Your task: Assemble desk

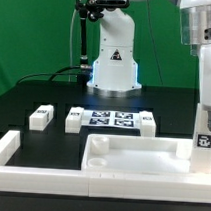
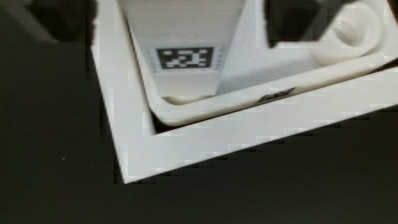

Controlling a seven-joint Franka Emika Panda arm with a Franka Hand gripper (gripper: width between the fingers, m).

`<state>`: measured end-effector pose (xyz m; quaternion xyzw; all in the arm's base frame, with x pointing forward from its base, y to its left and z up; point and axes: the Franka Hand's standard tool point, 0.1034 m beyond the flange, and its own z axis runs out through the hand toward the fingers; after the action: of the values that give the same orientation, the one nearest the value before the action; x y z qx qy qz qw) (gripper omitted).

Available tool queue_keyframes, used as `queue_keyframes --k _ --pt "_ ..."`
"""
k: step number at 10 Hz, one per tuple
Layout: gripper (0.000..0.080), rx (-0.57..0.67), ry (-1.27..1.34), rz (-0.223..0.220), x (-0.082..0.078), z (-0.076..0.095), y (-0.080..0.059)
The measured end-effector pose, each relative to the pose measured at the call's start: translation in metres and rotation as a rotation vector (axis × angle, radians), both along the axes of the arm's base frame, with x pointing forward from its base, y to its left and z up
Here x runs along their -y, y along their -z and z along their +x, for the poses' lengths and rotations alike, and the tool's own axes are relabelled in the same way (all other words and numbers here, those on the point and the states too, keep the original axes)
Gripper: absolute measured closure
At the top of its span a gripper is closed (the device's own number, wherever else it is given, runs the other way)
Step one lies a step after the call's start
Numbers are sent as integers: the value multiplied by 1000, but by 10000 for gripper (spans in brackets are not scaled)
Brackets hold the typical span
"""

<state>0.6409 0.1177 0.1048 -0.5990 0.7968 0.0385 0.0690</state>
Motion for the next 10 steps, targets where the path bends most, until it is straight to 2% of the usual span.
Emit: queue_keyframes --k 1,2,4,5,6,10 --pt "188 3 -15 -1 -1 0 -1" --pt "161 18 -56 0 -3 1 -9" --pt "153 67 -89 8 -14 2 -43" --pt "153 76 -109 11 -15 3 -51" --pt "150 66 -108 9 -15 2 -44" --pt "150 64 -121 8 -16 1 -42"
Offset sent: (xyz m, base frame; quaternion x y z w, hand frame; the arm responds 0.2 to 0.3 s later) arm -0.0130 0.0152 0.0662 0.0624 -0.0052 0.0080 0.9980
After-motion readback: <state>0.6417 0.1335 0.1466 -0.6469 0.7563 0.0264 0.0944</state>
